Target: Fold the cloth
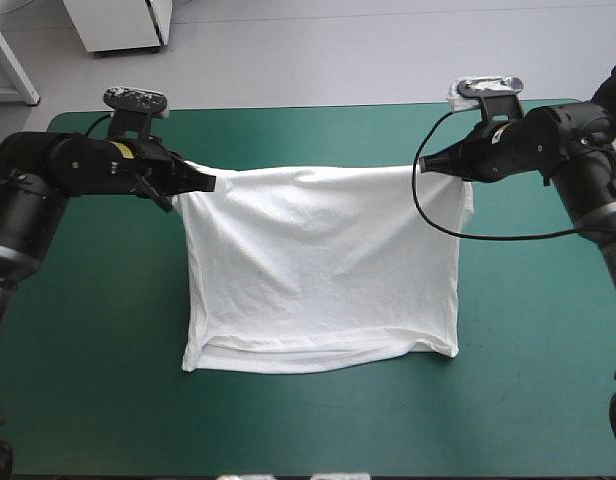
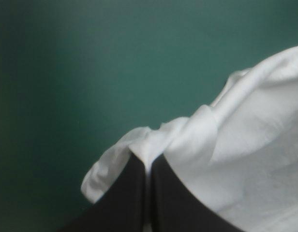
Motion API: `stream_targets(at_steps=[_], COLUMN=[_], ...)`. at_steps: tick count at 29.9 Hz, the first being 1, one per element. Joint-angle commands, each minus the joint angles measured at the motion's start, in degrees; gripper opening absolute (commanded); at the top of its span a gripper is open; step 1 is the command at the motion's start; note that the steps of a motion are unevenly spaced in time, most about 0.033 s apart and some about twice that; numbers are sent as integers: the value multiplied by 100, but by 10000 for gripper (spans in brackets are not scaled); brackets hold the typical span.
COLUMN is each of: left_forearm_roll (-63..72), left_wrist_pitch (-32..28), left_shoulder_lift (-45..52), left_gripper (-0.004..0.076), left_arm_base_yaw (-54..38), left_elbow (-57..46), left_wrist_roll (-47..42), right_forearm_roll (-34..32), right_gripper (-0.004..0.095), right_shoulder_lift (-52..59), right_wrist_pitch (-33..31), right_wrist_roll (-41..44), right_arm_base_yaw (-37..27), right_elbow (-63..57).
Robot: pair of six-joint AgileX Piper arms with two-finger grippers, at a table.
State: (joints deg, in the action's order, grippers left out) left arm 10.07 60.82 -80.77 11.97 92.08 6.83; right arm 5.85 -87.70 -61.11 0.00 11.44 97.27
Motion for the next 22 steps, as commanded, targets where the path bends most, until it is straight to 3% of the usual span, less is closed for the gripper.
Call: stream_targets(at_steps=[1,11,22], left_forearm_roll=[340,462,949], left_wrist_pitch=[-318,-883,-1286], left_shoulder_lift=[656,1410,115], left_gripper=[-10,-10,-10], left_arm_base_yaw=[32,32,32], left_elbow=[202,685,1933], left_wrist_roll=[53,133,0], right_forearm_roll=[201,605,772], right_gripper=[-17,-18,-17], right_shoulder_lift=[621,1102,807], right_wrist_pitch=[226,225,1198], right_wrist_roll=[0,0,-57], right_arm_base_yaw=[-6,-6,-6], right_elbow=[461,1242,1379])
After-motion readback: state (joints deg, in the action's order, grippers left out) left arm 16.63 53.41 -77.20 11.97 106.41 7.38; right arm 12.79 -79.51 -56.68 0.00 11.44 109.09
